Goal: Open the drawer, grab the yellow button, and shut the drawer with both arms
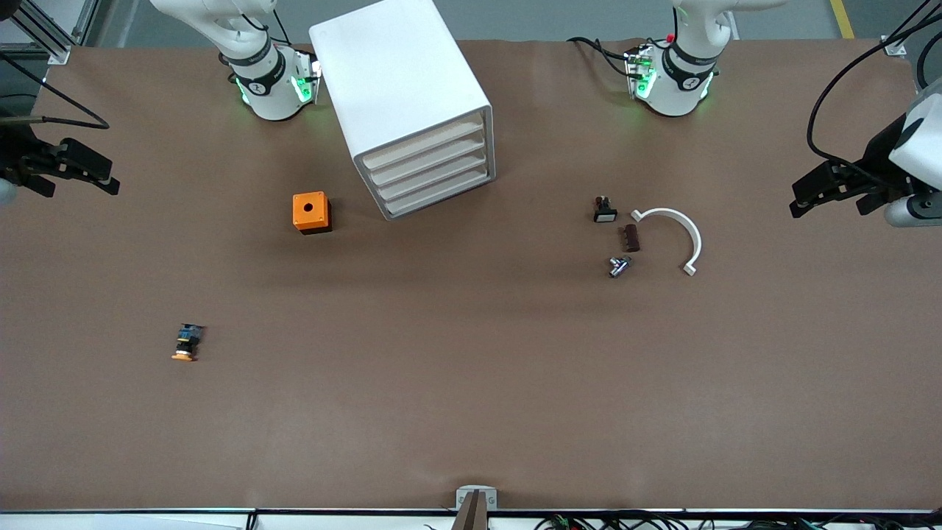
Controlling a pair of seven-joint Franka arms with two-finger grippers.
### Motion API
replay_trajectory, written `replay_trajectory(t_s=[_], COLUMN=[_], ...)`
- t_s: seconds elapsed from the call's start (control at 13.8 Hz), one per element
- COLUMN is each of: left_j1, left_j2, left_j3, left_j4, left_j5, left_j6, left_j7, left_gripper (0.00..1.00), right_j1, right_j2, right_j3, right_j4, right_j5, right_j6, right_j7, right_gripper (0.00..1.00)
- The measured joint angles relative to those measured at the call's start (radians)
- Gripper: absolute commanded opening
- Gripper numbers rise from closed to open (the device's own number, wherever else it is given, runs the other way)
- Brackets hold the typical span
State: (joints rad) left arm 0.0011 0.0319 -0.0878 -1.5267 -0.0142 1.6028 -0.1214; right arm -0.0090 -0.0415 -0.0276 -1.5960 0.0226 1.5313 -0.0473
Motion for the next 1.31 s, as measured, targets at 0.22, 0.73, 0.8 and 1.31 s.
replay_trajectory(t_s=[0.22, 0.73, 0.8, 1.31], left_j1=[0.001, 0.006, 0.006, 0.027], left_j2=[0.0, 0.0, 0.0, -0.01], left_j3=[0.001, 0.002, 0.002, -0.007], left_j4=[0.0, 0.0, 0.0, 0.003], left_j5=[0.0, 0.0, 0.0, -0.002], left_j6=[0.0, -0.002, -0.002, -0.002], left_j7=[0.0, 0.0, 0.0, 0.0], left_gripper=[1.0, 1.0, 1.0, 1.0], right_j1=[0.0, 0.0, 0.0, 0.0], right_j2=[0.0, 0.0, 0.0, 0.0], right_j3=[0.0, 0.0, 0.0, 0.001], right_j4=[0.0, 0.002, 0.002, 0.003], right_j5=[0.0, 0.0, 0.0, -0.017], right_j6=[0.001, 0.011, 0.017, 0.028], right_j7=[0.0, 0.0, 0.0, -0.001], right_gripper=[1.0, 1.0, 1.0, 1.0])
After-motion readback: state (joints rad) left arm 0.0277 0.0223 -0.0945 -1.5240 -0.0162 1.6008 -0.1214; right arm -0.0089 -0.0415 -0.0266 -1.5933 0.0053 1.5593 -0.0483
